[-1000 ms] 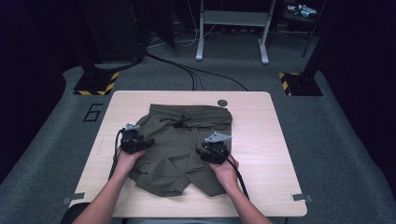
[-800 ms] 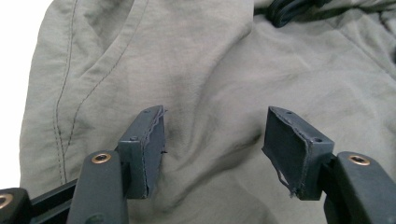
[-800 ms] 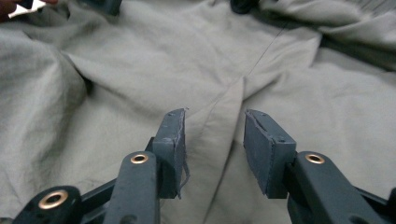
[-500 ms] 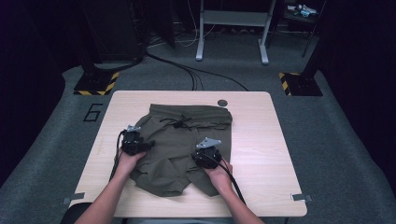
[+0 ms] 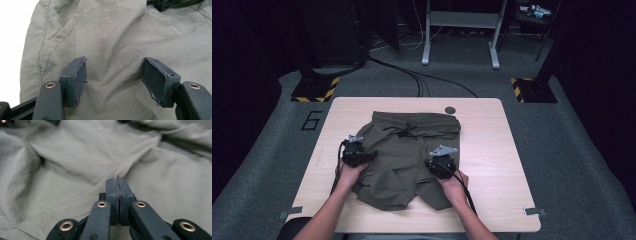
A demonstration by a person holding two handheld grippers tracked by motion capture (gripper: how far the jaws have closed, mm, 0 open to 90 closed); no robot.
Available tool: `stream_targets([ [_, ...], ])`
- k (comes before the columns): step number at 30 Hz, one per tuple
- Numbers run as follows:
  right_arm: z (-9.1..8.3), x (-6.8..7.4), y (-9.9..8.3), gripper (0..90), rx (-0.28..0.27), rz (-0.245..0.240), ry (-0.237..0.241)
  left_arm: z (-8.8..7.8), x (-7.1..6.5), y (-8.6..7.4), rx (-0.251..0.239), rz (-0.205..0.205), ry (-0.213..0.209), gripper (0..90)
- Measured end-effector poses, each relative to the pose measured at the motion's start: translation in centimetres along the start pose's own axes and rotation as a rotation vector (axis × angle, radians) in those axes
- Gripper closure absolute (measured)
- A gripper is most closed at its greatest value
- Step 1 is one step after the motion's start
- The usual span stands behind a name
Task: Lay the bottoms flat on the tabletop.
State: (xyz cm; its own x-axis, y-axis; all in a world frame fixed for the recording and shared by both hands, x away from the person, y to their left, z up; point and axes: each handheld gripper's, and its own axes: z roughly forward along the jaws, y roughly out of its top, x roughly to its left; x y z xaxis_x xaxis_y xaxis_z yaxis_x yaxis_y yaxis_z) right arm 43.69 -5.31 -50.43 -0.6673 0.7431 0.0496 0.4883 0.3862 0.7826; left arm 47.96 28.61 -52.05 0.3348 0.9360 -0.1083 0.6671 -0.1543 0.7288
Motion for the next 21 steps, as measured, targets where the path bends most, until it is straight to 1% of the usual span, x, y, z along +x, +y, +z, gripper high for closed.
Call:
stream_targets([
  [1, -0.7, -0.4, 0.0, 88.9, -0.012, 0.005, -0.009, 0.0, 0.0, 0.0, 0.004, 0.004, 0.001, 35.5],
  [3, -1.8, -1.1, -0.1, 88.9, -0.019, 0.020, -0.024, 0.0, -0.1, 0.0, 0.009, 0.009, 0.007, 35.5],
  [4, -1.8, -1.1, -0.1, 88.9, -0.019, 0.020, -0.024, 0.0, -0.1, 0.0, 0.009, 0.009, 0.007, 35.5],
  [5, -2.7, -1.7, -0.3, 88.9, -0.025, 0.016, -0.038, 0.0, -0.2, 0.0, 0.003, 0.009, 0.011, 35.5],
  [6, -3.3, -2.0, -0.4, 88.9, -0.027, 0.028, -0.048, 0.0, -0.2, 0.0, 0.006, 0.008, 0.011, 35.5],
  [7, -3.8, -2.4, -0.6, 88.9, -0.028, 0.031, -0.056, 0.0, -0.2, -0.1, -0.001, -0.004, 0.009, 35.5],
  [8, -3.8, -2.4, -0.6, 88.9, -0.028, 0.031, -0.056, 0.0, -0.2, -0.1, -0.001, -0.004, 0.009, 35.5],
  [10, -5.0, -3.2, -1.0, 88.9, -0.027, 0.041, -0.080, -0.1, -0.1, -0.1, 0.002, -0.007, 0.006, 35.5],
  [11, -5.8, -3.8, -1.3, 88.9, -0.029, 0.040, -0.093, -0.1, -0.1, -0.1, 0.000, -0.008, 0.004, 35.5],
  [14, -7.4, -5.0, -2.0, 88.9, -0.024, 0.048, -0.129, -0.1, -0.2, -0.1, 0.001, -0.005, 0.007, 35.5],
  [15, -8.4, -5.9, -2.7, 88.9, -0.017, 0.061, -0.152, -0.1, -0.2, -0.1, -0.001, -0.006, 0.005, 35.5],
  [16, -8.8, -6.3, -3.0, 88.9, -0.015, 0.072, -0.160, -0.1, -0.2, -0.1, 0.000, -0.006, 0.005, 35.5],
  [17, -9.2, -6.7, -3.4, 88.9, -0.008, 0.069, -0.165, -0.1, -0.1, -0.1, -0.001, -0.007, 0.005, 35.5],
  [18, -9.2, -6.7, -3.4, 88.9, -0.008, 0.069, -0.165, -0.1, -0.1, -0.1, -0.001, -0.007, 0.005, 35.5],
  [19, -9.6, -7.0, -3.8, 89.0, -0.002, 0.075, -0.177, -0.1, -0.1, -0.1, 0.006, 0.001, 0.005, 35.5],
  [20, -10.3, -7.7, -4.6, 89.0, 0.005, 0.085, -0.196, -0.2, -0.1, -0.2, 0.006, 0.001, 0.007, 35.6],
  [21, -10.3, -7.7, -4.6, 89.0, 0.005, 0.085, -0.196, -0.2, -0.1, -0.2, 0.006, 0.001, 0.007, 35.7],
])
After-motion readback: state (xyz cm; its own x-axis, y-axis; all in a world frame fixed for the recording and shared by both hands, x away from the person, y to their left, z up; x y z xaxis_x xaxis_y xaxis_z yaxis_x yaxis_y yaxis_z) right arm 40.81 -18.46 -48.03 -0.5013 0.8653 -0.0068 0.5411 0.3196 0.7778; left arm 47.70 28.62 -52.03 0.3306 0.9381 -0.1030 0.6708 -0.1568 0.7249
